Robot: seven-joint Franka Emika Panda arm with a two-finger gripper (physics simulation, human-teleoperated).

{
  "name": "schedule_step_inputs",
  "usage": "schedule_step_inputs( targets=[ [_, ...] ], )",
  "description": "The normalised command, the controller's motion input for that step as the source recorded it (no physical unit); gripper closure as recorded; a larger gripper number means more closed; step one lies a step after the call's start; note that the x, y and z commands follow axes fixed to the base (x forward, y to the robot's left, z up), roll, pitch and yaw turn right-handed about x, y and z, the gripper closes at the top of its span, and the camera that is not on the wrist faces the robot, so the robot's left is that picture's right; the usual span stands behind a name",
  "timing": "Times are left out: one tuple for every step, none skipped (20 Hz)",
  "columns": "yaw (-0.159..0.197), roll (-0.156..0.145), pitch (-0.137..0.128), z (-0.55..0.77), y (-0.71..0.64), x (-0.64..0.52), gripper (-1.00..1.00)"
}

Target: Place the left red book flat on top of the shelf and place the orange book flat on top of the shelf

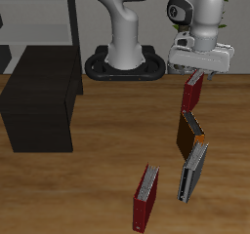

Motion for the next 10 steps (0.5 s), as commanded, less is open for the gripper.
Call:
schedule_step_inputs(
  targets=[
    [-0.024, -0.024, 0.060, -0.26, -0.10, 0.06, -1.00],
    [-0.016, 0.016, 0.064, -0.32, -0.03, 0.06, -1.00],
    [-0.012, -0.021, 0.043, -0.33, -0.12, 0.05, -1.00],
    [-0.040, 0.009, 0.072, -0.34, 0.00, 0.04, -1.00],
    [0.000, 0.000, 0.000, 0.00, 0.02, 0.01, -1.00],
    [-0.032, 0.086, 0.088, -0.34, 0.03, 0.04, -1.00],
    [-0.013, -0.002, 0.069, -0.29, -0.02, 0.06, -1.00],
    [-0.003, -0.016, 0.021, -0.29, -0.04, 0.00, -1.00],
    [-0.035, 0.054, 0.111, -0.34, 0.00, 0.07, 1.00],
    [-0.075, 0.072, 0.127, -0.31, -0.03, 0.07, 1.00]
  ],
)
